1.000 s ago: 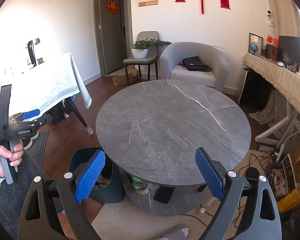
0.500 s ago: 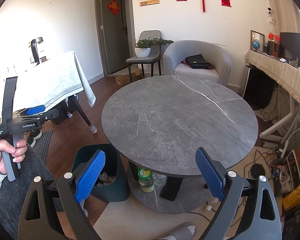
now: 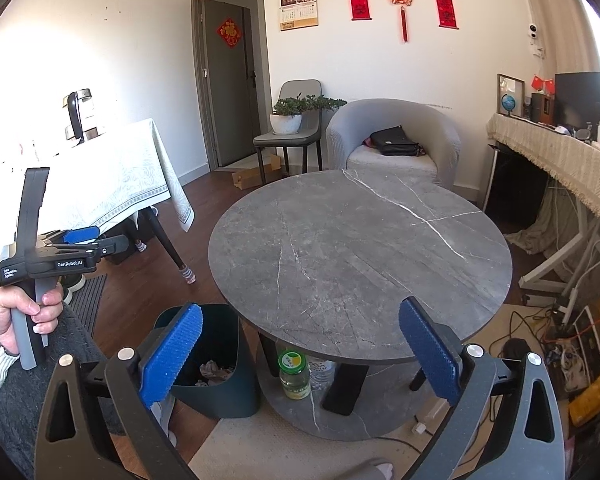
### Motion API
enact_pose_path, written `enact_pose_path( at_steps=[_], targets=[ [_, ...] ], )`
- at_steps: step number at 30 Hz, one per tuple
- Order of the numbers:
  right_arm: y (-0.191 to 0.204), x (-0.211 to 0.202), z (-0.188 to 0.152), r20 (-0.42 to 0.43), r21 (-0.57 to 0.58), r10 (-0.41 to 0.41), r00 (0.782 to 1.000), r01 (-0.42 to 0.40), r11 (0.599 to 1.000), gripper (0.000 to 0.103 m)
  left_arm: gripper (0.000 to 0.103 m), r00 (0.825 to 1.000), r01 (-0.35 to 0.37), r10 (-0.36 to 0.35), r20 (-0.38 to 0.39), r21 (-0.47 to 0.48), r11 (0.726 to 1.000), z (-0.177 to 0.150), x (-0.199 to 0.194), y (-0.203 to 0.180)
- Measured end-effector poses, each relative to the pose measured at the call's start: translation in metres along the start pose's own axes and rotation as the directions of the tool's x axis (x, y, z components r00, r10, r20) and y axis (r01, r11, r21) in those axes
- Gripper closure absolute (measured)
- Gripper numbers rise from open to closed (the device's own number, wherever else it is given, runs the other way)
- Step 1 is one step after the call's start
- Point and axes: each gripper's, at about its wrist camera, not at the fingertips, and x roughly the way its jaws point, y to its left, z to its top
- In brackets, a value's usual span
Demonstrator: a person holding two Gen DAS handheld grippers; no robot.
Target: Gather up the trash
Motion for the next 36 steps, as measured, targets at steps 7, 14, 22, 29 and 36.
enact_pose_path(
  at_steps=[7, 14, 22, 29, 36],
  targets=[
    [0.0029, -0.0016, 0.0005, 0.008, -0.011, -0.002, 1.0, 0.002, 1.0, 0.003, 0.005, 1.0, -0.001, 0.001, 0.001, 0.001, 1.0, 0.0001, -0.0002, -0.0003],
    [0.007, -0.0009, 0.0005, 0.004, -0.028, -0.003, 1.0, 0.003, 1.0, 0.003, 0.005, 1.0, -0.004, 0.004, 0.002, 0.0, 1.0, 0.0002, -0.0008, 0.0012],
    [0.0077, -0.0012, 0.0007, 0.005, -0.025, -0.001, 1.0, 0.001, 1.0, 0.003, 0.005, 1.0, -0.005, 0.005, 0.003, 0.0, 1.0, 0.0007, -0.0015, 0.0018],
    [0.0062, -0.0006, 0.0, 0.004, -0.013, 0.002, 1.0, -0.002, 1.0, 0.003, 0.005, 1.0, -0.005, 0.005, 0.002, 0.0, 1.0, 0.0006, -0.0013, 0.0015],
    [0.005, -0.0009, -0.0004, 0.003, -0.012, 0.002, 1.0, -0.002, 1.0, 0.003, 0.005, 1.0, -0.006, 0.006, 0.001, 0.003, 1.0, 0.0006, -0.0014, 0.001]
  ],
)
